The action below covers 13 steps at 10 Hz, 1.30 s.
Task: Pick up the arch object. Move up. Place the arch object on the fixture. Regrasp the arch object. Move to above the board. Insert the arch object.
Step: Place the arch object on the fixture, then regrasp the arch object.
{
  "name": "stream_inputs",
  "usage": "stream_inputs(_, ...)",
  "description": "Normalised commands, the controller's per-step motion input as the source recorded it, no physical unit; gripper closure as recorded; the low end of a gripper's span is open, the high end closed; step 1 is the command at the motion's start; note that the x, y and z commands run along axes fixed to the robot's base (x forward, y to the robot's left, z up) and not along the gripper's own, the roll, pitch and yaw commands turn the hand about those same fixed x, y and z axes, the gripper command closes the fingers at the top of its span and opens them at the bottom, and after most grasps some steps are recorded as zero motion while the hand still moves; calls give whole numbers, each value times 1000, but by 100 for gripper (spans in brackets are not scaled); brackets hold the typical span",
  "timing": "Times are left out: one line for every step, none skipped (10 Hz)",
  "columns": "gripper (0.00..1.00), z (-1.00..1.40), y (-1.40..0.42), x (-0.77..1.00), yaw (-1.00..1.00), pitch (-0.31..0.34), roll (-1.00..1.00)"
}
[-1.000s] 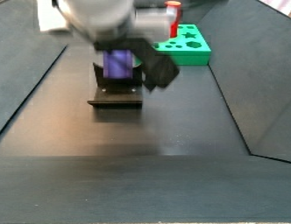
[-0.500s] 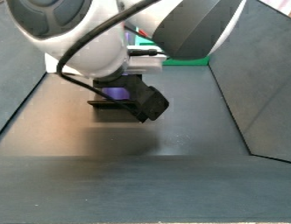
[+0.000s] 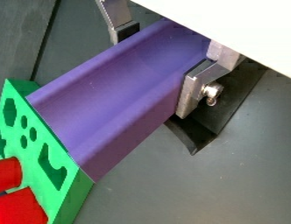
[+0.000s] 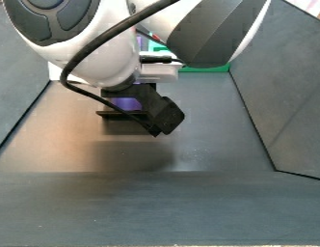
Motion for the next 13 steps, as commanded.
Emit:
stream_inputs(0,0,0,0,0,0,0)
stream_inputs(0,1000,0,0,-3,-13,28)
stream_inputs(0,1000,1,-6,4,-10,33)
stream_inputs(0,1000,-4,-27,15,5,51)
stream_inputs(0,1000,-5,-33,19,11,57)
stream_inputs(0,1000,-4,-38,21,34,66)
stream_inputs(0,904,-2,-38,18,52,62)
stream_inputs(0,670,2,-33,7,69,49)
stream_inputs(0,549,3,-31,1,72,43)
stream_inputs(0,301,7,-26,-14,75,37)
stream_inputs(0,967,-1000,-5,32,68,1000)
stream_inputs(0,868,-1000,-2,31,64,1000)
stream_inputs(0,848,-1000,-20,31,59,1000)
